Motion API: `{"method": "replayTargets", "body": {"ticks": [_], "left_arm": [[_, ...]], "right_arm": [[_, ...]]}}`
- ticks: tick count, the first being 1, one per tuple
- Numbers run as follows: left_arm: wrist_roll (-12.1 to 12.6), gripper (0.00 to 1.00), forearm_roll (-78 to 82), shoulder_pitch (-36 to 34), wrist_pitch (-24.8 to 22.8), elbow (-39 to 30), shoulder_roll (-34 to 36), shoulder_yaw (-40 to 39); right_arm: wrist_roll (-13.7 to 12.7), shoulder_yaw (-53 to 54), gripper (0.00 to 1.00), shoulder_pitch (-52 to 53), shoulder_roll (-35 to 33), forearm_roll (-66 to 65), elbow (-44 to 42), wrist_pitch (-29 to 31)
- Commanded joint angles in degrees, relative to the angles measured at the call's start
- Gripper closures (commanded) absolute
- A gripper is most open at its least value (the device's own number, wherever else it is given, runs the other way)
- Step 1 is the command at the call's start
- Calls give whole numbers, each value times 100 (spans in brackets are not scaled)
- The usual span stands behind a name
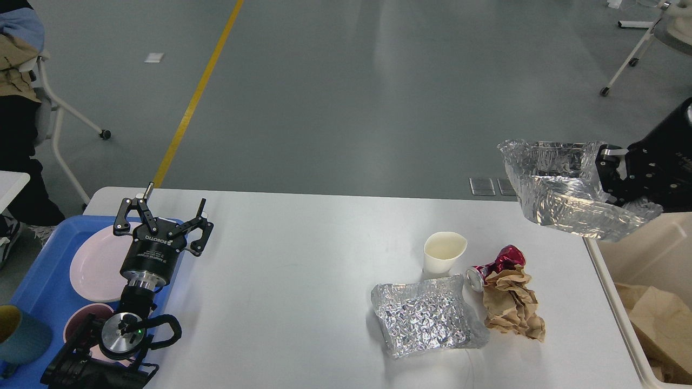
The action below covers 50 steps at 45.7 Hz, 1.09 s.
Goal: Tidy desktop
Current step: 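Lift the plastic bag and drop it into the white bin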
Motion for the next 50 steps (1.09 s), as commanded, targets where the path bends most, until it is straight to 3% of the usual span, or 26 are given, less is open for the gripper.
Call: {"method": "replayTargets", "body": {"ticks": [1,7,10,18,26,31,39,50], "left_arm": [[7,4,0,-2,1,0,-4,0],[7,4,0,-2,1,0,-4,0],[7,4,0,-2,1,0,-4,0],[7,4,0,6,1,0,-4,0],[7,4,0,6,1,0,-4,0],[7,4,0,6,1,0,-4,0],[-2,4,0,6,1,0,-4,0],[7,4,0,6,1,0,-4,0]], "right_arm": [[394,-337,100,164,139,21,172,7],[1194,-935,100,138,210,-163,172,-81],[1247,-1023,100,129,192,-330,172,-186],[1221,-1305,100,-204,-123,-410,66,-766],[1195,-1244,100,-1328,-906,-445,-399,-1925],[1195,-954,100,-2347,-1170,-436,-1154,-2410],[1090,196,100,-4141,-1688,-427,-2560,-2700],[1037,1735,100,-6839,-1636,-339,-4626,-3166]]}}
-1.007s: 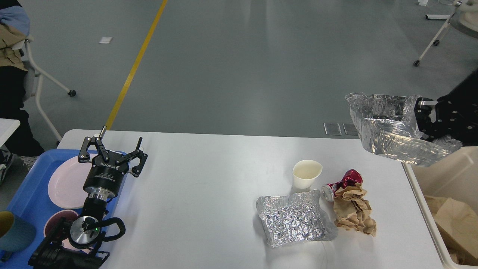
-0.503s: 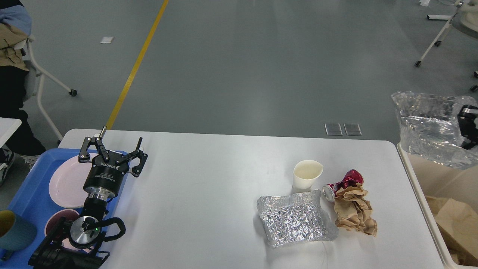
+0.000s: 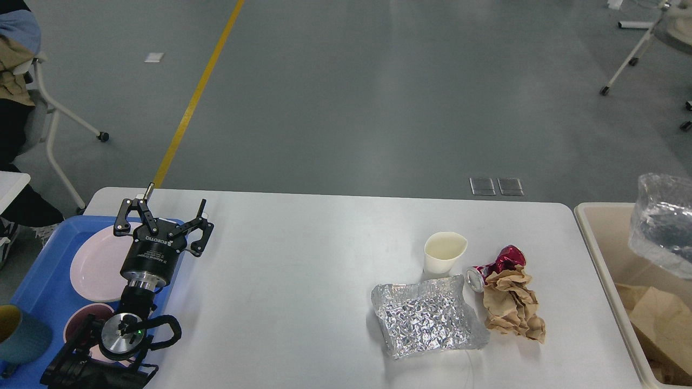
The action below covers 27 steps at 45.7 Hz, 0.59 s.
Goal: Tidy desktop
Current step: 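Lift the plastic bag and drop it into the white bin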
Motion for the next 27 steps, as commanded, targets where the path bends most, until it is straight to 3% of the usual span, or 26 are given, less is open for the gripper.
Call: {"method": "replayTargets", "body": {"ticks": [1,9,19,27], "left_arm": [[-1,4,0,0,0,0,-2,0],[-1,4,0,0,0,0,-2,0],[-1,4,0,0,0,0,-2,0],[-1,4,0,0,0,0,-2,0]], "right_arm": [[-2,822,100,-1297,66,9,-999,-271],[-2,1746,100,-3160,461,27,-2440,-807],[-19,2265,100,-4937,1296,27,-4295,-851],[-19,2423,100,-5298,1411,27,-4595,-983]]}}
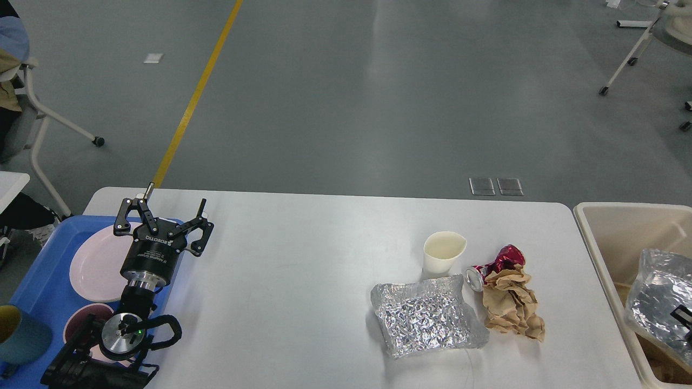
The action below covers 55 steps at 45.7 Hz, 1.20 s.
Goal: Tidy desktop
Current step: 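Lift the plastic bag and drop it into the white bin, then move the right gripper over the white paper cup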
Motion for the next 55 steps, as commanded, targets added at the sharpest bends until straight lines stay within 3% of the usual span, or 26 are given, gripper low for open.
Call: {"method": "replayTargets", "body": {"ticks": [1,29,30,35,38,55], "left_arm": [[-1,4,0,0,1,0,0,0],[-1,4,0,0,1,0,0,0],[-1,4,0,0,1,0,0,0],[-1,4,0,0,1,0,9,0],[-1,4,0,0,1,0,0,0],[-1,4,0,0,1,0,0,0]], "right_arm": [[-1,72,100,-196,46,0,-129,-161],[-256,186,100,-205,-25,-9,-137,-249],[-256,186,98,-205,-25,-9,-137,-258],[-247,186,29,-240,-7,-9,-129,-661],[-238,195,3,-249,10,-9,-111,-1065],[-238,160,0,40,98,-106,152,-1172]]}}
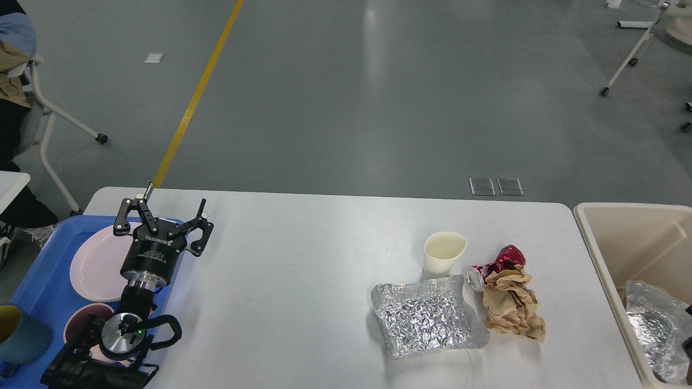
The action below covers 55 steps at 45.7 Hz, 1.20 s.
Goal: Tidy desktop
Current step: 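Move the right gripper over the white paper cup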
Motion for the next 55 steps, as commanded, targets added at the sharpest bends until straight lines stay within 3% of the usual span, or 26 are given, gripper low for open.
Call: {"method": "replayTargets", "body": {"ticks": [1,10,22,37,47,55], "left_arm": [[-1,4,0,0,1,0,8,0],[8,4,0,0,1,0,-1,0],[8,4,0,0,1,0,-1,0],[8,4,0,0,1,0,-1,0],[8,4,0,0,1,0,-1,0],[8,4,0,0,1,0,-1,0]], "right_arm": [[-31,-52,0,322,-30,-88,229,102],[-180,-193,0,2307,-584,-1115,1608,1059],[-919,-482,0,5295,-716,-2321,4104,2544],[-936,-922,0,8636,-39,-2242,6090,5269],[-954,-1432,0,10429,-83,-1943,8191,5534],[-954,-1537,0,10809,-48,-1600,8834,5481]]}}
